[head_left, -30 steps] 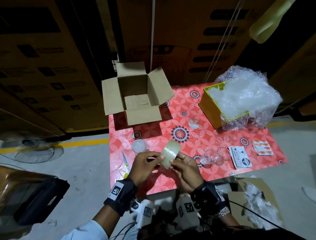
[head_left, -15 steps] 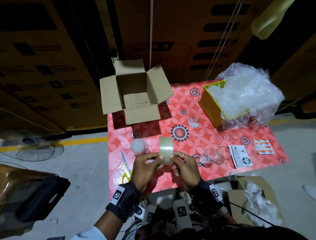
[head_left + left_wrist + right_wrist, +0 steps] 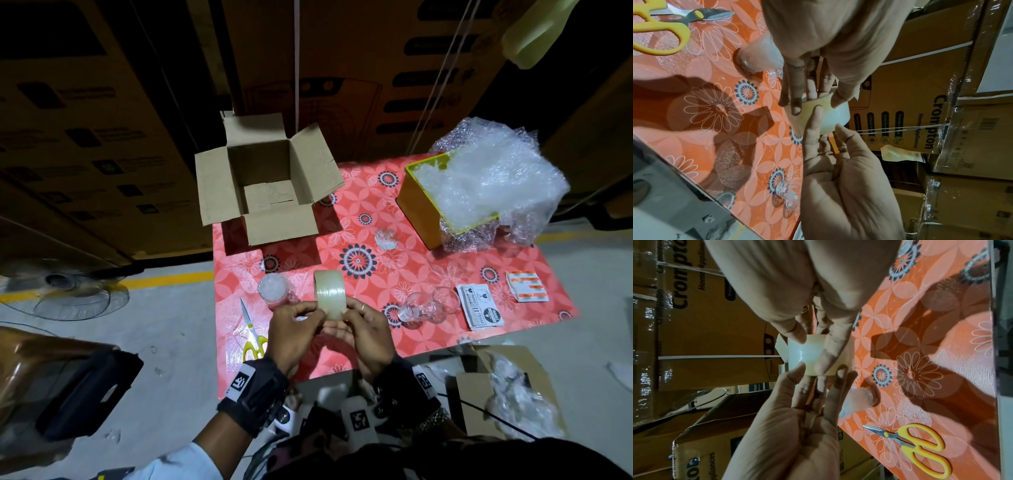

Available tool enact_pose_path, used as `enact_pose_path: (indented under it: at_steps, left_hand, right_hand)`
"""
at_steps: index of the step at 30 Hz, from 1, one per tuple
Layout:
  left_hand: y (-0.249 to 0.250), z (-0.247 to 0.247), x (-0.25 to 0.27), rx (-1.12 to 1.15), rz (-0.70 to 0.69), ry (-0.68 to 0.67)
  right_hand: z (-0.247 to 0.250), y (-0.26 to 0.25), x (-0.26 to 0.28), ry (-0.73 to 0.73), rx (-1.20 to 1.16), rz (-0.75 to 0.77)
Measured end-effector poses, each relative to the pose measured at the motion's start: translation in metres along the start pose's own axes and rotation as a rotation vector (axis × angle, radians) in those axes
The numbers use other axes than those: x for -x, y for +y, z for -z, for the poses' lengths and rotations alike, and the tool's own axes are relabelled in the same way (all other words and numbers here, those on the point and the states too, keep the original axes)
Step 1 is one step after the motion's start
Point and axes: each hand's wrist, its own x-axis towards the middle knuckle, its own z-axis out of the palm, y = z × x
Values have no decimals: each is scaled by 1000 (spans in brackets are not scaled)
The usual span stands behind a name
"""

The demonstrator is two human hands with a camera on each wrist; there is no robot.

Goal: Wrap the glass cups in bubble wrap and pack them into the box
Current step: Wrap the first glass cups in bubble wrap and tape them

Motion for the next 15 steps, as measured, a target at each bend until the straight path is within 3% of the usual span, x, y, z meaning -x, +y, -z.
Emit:
enact_pose_path:
  at_steps: [10,15]
  left_hand:
    - [2,-2,5,-17,-70,7]
    - [-4,-3,4,11,-39,31]
  right_hand:
    - [2,1,-2,8,-90,14]
    - [0,2,-3,51,-80,7]
